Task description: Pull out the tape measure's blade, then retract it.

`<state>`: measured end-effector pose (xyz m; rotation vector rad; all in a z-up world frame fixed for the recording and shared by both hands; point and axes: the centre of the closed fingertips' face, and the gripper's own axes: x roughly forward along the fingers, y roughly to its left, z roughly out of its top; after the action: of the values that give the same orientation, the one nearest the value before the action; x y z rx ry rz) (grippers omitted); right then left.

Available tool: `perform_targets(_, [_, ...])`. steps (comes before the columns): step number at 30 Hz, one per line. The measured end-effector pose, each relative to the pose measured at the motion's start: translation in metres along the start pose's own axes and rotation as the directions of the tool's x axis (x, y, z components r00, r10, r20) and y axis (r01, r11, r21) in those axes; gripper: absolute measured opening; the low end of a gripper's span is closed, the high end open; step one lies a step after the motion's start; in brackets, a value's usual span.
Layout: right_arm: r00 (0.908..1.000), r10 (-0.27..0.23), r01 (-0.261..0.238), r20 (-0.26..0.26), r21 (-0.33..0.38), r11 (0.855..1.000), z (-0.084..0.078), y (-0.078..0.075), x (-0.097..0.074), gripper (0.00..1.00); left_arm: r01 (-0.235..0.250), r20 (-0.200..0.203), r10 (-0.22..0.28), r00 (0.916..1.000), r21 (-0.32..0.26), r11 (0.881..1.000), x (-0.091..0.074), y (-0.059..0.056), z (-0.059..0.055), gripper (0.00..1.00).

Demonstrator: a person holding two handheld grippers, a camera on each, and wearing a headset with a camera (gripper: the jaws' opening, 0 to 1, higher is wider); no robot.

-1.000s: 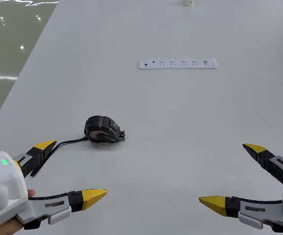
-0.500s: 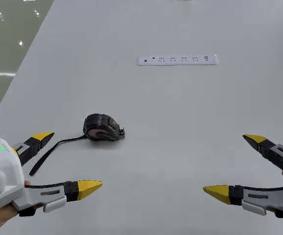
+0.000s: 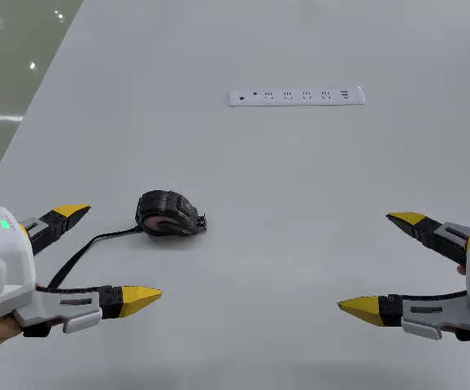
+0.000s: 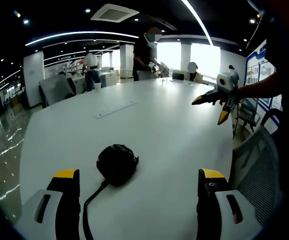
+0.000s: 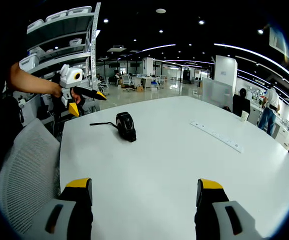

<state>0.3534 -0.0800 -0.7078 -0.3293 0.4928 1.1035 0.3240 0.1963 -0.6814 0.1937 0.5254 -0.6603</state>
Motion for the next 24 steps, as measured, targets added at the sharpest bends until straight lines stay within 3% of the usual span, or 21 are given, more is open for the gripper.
perform_targets(12, [0.9964,0.081,-0.083,-0.023,-0.063,0.995,0.01,-0.009,0.024,0.79,0.06,-0.063,-0.057,0.9964,0.057,0.997,0.013,0.017,-0.001,0.91])
perform_targets(24, [0.9865,0.152,-0.158,-0.061,-0.117,0.98,0.018,-0.011,0.043,0.72,0.121,-0.113,-0.109,0.9876,0.104,0.987,0.024,0.024,-0.002,0.85])
